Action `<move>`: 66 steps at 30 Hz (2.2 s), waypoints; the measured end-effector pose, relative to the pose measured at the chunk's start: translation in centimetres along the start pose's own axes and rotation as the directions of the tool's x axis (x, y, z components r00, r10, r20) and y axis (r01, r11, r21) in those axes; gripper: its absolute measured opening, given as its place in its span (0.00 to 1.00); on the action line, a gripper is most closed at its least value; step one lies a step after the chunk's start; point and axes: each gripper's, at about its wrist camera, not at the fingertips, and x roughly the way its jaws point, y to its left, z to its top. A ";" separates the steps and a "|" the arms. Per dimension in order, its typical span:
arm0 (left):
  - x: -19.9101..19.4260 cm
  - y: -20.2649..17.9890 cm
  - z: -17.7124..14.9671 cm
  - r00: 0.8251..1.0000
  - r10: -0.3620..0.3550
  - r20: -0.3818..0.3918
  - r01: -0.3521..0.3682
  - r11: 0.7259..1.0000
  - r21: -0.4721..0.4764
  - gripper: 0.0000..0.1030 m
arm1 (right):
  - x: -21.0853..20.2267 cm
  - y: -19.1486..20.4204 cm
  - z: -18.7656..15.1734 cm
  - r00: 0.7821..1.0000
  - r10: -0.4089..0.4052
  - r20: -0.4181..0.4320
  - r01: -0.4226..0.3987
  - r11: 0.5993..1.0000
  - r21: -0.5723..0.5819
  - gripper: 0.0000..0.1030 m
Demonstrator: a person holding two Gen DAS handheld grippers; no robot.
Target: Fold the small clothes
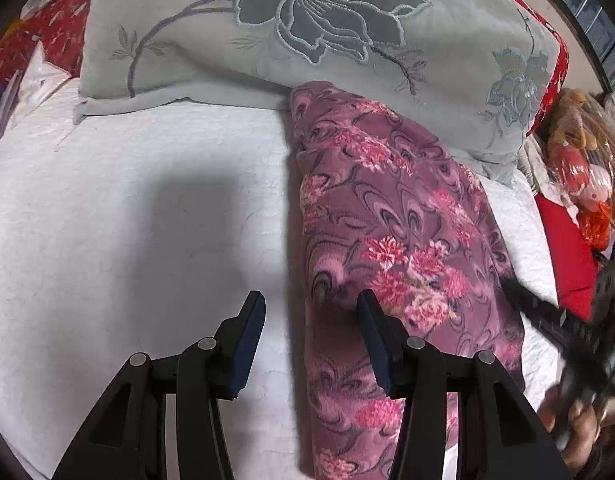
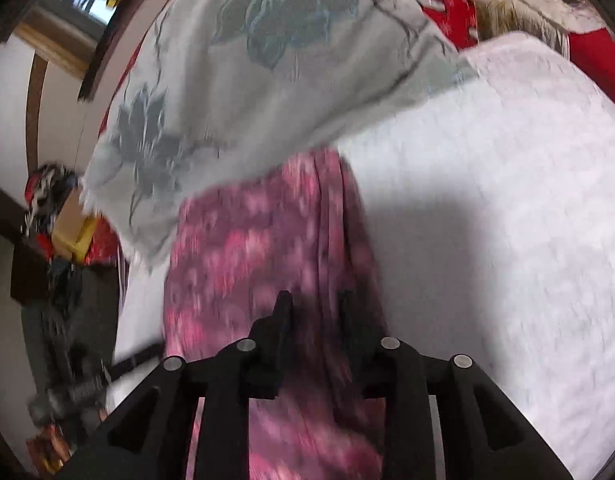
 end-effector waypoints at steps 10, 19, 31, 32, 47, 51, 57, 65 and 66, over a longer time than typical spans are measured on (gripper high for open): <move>-2.2 0.3 -3.2 0.999 0.010 -0.043 -0.011 1.000 -0.020 0.48 | -1.9 0.3 -2.7 0.998 -0.071 -0.003 0.070 0.996 -0.053 0.09; 0.0 0.7 -7.5 0.983 -0.028 -0.180 0.018 0.998 -0.057 0.52 | -4.3 -0.1 -7.0 0.997 -0.070 -0.038 0.068 0.996 -0.053 0.08; -2.7 1.9 -2.3 0.991 -0.099 -0.091 0.091 0.992 -0.087 0.49 | -6.1 3.6 -4.2 0.991 -0.113 0.065 0.122 0.981 -0.150 0.19; -2.6 1.8 -1.2 0.992 -0.102 -0.074 0.094 0.991 -0.096 0.49 | -6.2 4.7 -2.9 0.990 -0.085 0.113 0.102 0.982 -0.158 0.30; 4.0 1.5 3.4 0.993 -0.080 -0.084 0.070 0.991 -0.116 0.56 | 5.6 4.9 3.3 0.971 -0.219 0.093 0.231 0.961 -0.151 0.28; 2.4 2.0 2.3 0.992 -0.121 -0.032 0.114 0.980 -0.161 0.56 | 3.4 5.6 1.9 0.977 -0.146 0.154 0.171 0.971 -0.166 0.34; 1.5 1.6 0.2 0.992 -0.100 -0.071 0.092 0.989 -0.113 0.55 | 2.6 4.7 1.1 0.984 -0.160 0.084 0.172 0.973 -0.156 0.35; 1.2 4.1 -1.7 0.958 -0.262 -0.119 0.229 0.945 -0.234 0.57 | 1.6 -1.4 -0.7 0.996 0.050 -0.072 -0.046 0.997 0.053 0.61; 1.9 3.9 -1.3 0.951 -0.282 -0.129 0.247 0.941 -0.233 0.60 | 1.7 -1.3 -0.9 0.993 0.092 -0.078 -0.087 0.995 0.057 0.61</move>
